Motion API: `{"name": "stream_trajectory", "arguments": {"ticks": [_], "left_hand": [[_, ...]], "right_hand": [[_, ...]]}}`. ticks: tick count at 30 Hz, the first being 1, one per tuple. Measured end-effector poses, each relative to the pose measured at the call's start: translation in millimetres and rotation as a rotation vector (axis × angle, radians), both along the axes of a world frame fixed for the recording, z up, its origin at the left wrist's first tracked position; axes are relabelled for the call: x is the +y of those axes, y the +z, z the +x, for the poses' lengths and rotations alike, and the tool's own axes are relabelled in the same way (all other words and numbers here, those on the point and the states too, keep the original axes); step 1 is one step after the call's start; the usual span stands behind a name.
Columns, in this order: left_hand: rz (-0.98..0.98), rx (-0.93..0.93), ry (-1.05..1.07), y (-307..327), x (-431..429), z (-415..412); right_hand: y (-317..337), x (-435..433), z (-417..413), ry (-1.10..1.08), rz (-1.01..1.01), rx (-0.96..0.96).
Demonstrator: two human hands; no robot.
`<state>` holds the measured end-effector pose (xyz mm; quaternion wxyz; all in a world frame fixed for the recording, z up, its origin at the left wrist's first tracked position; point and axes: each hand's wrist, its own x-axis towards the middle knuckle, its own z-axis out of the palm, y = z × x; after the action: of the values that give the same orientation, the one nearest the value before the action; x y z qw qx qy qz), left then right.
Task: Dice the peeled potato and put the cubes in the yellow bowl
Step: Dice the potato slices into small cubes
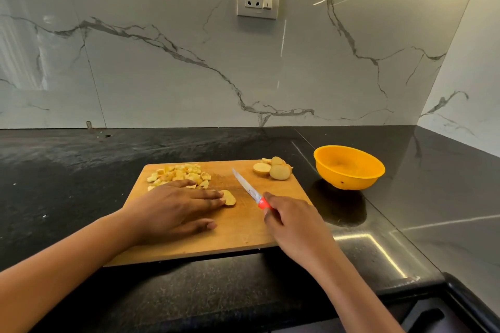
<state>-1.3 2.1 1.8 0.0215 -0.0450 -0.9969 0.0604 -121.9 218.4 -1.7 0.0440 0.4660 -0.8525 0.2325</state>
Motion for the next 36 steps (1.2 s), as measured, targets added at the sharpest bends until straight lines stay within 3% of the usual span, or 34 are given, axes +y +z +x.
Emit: {"name": "stream_trajectory", "arguments": {"ticks": [23,36], "left_hand": [[0.041,-0.049,-0.032,-0.3,-6.0,-6.0],[0.020,0.008,-0.026,-4.4,-7.2,-1.7]], "right_hand": [[0.5,-26.5,21.9,0.082,0.232,0.269],[4.1,21.7,36.4,0.100,0.190,0.215]]}}
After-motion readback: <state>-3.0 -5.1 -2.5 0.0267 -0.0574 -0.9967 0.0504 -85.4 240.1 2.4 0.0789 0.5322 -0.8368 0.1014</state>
